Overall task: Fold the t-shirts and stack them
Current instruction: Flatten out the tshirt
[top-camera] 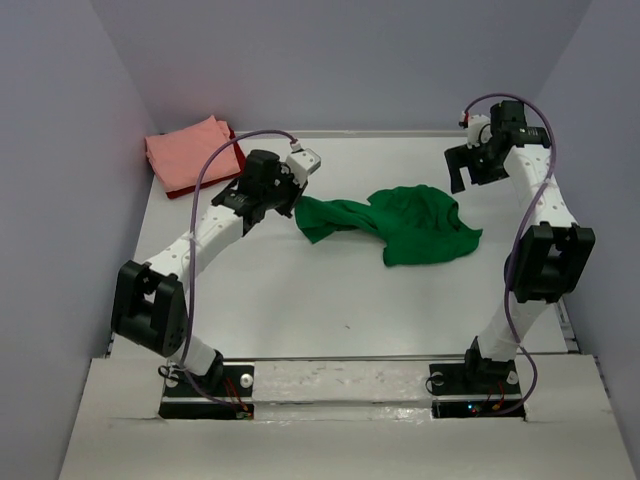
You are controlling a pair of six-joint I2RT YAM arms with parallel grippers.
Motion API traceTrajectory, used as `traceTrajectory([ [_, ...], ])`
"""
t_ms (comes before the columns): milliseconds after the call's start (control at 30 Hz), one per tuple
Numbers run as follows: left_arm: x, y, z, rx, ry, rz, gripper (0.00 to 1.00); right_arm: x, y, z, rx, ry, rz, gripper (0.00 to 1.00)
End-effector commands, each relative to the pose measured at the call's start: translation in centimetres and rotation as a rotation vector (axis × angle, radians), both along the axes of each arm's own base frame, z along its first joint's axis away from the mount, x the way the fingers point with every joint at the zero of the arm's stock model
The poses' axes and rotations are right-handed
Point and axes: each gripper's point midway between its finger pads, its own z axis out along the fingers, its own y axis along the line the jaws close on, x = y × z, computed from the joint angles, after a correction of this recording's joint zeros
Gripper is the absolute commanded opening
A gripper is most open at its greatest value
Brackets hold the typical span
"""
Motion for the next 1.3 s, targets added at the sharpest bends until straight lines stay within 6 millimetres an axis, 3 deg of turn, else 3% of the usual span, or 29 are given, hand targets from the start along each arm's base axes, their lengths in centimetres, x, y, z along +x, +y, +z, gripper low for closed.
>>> traceTrajectory([
  [0, 0.1, 2.2, 2.4, 0.0, -0.065, 0.042, 0.0, -0.9, 2.7, 0.9, 0.074, 0.023, 0.091, 1.0],
  [667, 0.6, 7.4, -1.0, 0.064, 0.007, 0.197, 0.0, -10.5, 10.6, -6.0, 0.156, 0.306, 0.397, 0.99],
  [900, 0.1, 7.8, -1.4, 0.058, 0.02, 0.198, 0.0, -10.9, 12.7, -9.0, 0.12, 0.343, 0.458, 0.98],
  [1100, -0.2, 7.6, -1.8, 0.051, 0.032, 0.187, 0.0, -10.2, 16.6, -10.9, 0.121, 0.366, 0.554, 0.98],
  [1267, -0.3, 7.4, -1.9, 0.042, 0.036, 0.179, 0.0, -8.2, 20.3, -11.2, 0.139, 0.331, 0.636, 0.98],
])
